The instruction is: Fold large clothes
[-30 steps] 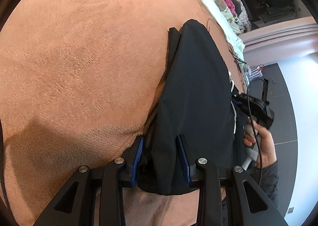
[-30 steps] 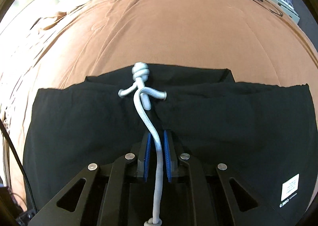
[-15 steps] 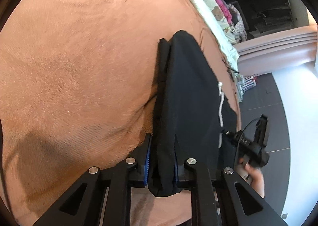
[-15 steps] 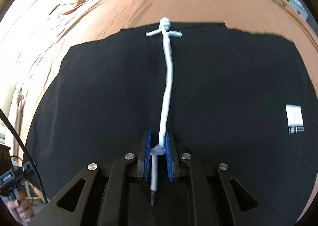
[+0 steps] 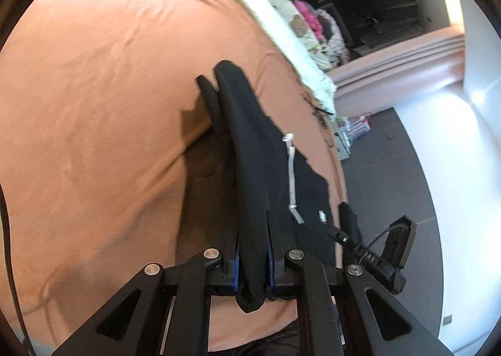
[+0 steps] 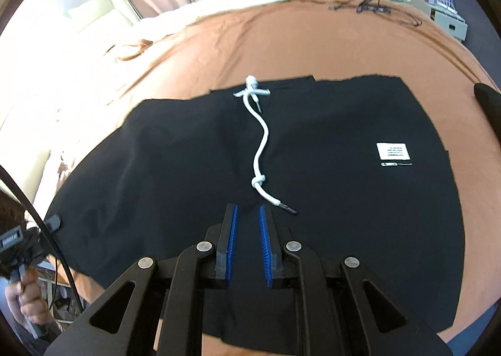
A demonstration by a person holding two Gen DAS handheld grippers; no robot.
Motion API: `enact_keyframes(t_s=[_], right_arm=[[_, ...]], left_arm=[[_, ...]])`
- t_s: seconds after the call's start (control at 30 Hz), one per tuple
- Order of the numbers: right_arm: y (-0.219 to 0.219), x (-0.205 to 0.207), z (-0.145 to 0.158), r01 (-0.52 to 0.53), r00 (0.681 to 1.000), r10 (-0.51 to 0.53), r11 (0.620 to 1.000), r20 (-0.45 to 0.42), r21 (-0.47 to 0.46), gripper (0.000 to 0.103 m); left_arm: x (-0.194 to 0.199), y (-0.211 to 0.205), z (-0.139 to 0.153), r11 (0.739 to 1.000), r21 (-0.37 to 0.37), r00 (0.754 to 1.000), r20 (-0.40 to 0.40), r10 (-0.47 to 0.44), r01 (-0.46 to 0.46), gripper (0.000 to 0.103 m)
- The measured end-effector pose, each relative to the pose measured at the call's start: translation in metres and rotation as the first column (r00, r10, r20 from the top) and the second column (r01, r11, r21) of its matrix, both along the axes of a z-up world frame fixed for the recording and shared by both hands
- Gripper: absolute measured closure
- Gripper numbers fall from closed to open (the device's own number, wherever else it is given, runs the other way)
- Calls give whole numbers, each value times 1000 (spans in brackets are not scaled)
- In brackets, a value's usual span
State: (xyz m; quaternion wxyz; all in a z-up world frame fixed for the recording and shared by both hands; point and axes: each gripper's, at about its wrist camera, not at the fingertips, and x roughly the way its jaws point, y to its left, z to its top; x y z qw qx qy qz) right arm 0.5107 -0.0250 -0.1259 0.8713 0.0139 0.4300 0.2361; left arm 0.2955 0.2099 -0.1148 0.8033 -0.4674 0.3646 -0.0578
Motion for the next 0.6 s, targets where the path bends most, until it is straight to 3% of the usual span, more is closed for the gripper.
enact_keyframes(t_s=[0.17, 0.47, 0.6], right_arm=[[-40, -28, -10, -25, 1000, 26, 998, -16, 50, 92], [-52, -26, -79, -45, 987, 63, 991, -147, 126, 92], [-56, -29, -100, -38, 985, 63, 988, -163, 148, 92]], left_arm=[[8, -14, 24, 999, 17, 997, 60, -39, 38, 91], [31, -45, 63, 991, 79, 987, 113, -118, 109, 91], [43, -72, 72, 980, 118, 978, 114, -174, 161, 92]])
